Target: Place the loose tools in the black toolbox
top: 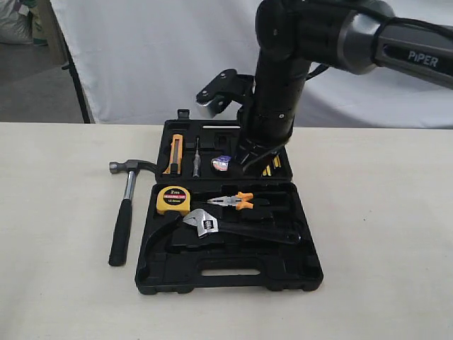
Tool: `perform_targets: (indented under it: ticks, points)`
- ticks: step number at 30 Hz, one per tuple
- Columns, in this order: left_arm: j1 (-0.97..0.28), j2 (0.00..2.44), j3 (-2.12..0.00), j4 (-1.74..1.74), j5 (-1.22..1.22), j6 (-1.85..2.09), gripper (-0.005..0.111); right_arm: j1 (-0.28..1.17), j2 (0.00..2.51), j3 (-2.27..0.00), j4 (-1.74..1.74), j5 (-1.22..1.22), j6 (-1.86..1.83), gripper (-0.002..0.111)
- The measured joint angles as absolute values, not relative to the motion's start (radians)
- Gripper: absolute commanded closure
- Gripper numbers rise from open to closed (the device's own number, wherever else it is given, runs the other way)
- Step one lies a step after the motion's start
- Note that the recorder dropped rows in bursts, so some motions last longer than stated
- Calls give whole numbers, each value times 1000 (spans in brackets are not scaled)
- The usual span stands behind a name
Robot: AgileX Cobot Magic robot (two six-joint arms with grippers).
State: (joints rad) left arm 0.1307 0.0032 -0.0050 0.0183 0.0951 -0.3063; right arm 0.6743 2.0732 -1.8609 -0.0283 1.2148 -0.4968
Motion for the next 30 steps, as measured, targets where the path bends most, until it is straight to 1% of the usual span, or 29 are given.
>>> perform_targets:
  ticks: [3,7,12,19,30]
  points:
    - [131,3,-5,18,95,-306,106,645,2069,-1805,42,1215,-569,108]
    - [131,3,-5,18,95,-306,106,643,2069,-1652,117,1195,-743,108]
    - [131,3,-5,18,95,-306,106,643,2069,-1551,174,1175,-886,108]
    - [131,3,-5,18,95,-306,106,627,2069,-1503,174,1074,-900,108]
    - [131,3,-5,18,95,-306,106,566,2069,-1500,173,1053,-896,108]
